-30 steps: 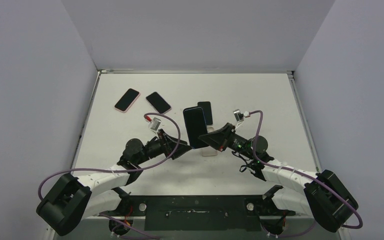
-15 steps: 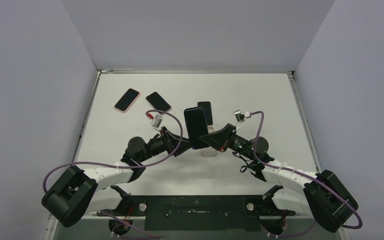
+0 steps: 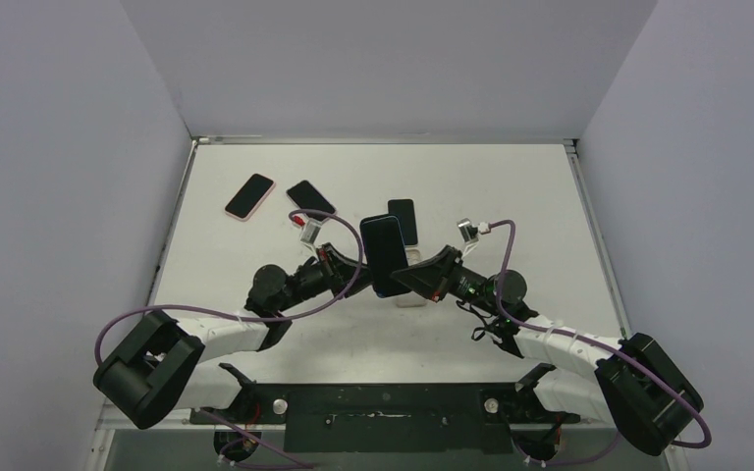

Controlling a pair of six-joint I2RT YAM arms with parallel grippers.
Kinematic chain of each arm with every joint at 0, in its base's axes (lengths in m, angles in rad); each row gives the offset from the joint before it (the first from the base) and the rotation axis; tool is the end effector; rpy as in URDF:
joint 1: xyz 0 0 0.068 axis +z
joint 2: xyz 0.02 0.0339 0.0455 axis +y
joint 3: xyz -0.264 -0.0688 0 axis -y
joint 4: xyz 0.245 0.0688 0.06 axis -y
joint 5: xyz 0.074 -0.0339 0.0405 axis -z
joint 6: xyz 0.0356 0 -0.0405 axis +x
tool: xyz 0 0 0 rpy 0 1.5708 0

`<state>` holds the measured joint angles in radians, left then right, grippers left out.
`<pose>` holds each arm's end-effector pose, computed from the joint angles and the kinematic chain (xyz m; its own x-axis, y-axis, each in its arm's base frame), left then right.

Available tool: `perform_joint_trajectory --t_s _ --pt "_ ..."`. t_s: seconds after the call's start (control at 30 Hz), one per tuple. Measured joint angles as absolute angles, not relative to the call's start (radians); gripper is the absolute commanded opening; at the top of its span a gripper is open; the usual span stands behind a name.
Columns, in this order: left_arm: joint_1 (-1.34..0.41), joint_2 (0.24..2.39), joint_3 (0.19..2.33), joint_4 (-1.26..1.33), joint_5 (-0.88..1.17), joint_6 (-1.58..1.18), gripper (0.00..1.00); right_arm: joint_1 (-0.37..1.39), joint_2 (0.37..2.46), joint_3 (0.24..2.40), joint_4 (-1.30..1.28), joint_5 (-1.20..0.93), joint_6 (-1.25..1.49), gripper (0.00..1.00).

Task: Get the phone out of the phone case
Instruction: Remove the phone case from the phone.

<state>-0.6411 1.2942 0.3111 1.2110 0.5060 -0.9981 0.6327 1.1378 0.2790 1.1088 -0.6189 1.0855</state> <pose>0.1789 -0.1550 0.2206 -0.6596 -0.4251 -0.6199 0.6407 0.1133 -0.7594 0.1608 0.1435 0.2323 -0.7339 0.3552 -0.5789 -0.6126 0.0220 0.7901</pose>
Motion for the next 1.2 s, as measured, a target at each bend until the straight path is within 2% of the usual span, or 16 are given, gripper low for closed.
perform_joint_trajectory --t_s 0.1,0.47,0.67,1.2 --pt "-0.642 1.290 0.313 1.198 0.506 -0.976 0.00 0.633 1.138 0.278 1.097 -0.614 1.083 0.00" --pt "-0.641 1.215 0.335 0.997 0.426 -0.894 0.00 0.635 1.046 0.278 0.931 -0.619 1.000 0.00" --pt "-0.558 1.212 0.345 0.915 0.366 -0.897 0.00 0.638 1.000 0.276 0.852 -0.650 0.958 0.00" --pt "-0.501 1.204 0.345 0.731 0.367 -0.899 0.00 0.615 0.812 0.265 0.559 -0.602 0.807 0.00"
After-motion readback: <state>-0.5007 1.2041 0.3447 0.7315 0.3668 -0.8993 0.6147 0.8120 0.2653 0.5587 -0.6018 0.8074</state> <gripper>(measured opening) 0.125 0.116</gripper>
